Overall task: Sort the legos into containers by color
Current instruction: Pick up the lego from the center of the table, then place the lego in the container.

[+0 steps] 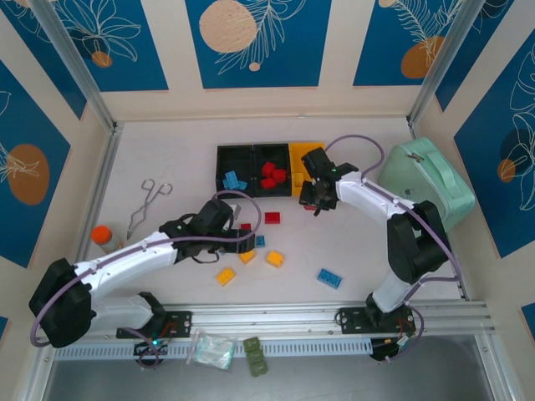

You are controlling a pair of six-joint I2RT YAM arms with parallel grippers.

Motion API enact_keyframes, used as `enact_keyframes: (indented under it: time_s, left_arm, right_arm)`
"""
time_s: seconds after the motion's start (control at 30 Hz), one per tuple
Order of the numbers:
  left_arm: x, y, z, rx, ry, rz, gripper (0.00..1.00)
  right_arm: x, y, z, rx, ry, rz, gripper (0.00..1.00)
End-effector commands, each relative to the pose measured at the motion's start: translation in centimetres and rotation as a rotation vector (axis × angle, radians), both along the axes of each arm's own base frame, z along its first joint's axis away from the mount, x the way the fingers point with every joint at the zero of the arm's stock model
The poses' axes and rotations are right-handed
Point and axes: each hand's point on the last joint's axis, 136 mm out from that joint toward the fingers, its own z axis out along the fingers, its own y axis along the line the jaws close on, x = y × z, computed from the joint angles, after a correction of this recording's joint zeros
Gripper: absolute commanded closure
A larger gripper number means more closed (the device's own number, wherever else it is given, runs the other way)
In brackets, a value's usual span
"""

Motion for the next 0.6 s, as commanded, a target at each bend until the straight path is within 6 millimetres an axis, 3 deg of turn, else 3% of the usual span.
enact_keyframes:
  time_s: [0.0,0.23,0.57]
  left_arm:
    - [0.2,1.4,0.0,0.018,-0.014,0.058,0.28]
    - [0.0,2.5,0.4,0.021,-0.025,0.091,0.28]
    - [-0.5,3.5,0.2,0.030,-0.014,0.115,0.28]
  right_arm:
    - [0.7,2.0,2.9,0.031,-0.044,0.056,0.67]
    - [4.6,5.7,5.1,0.044,-0.096,0.123,0.67]
    - [10.9,8.8,3.9,0.030,-0.092,0.143,0.67]
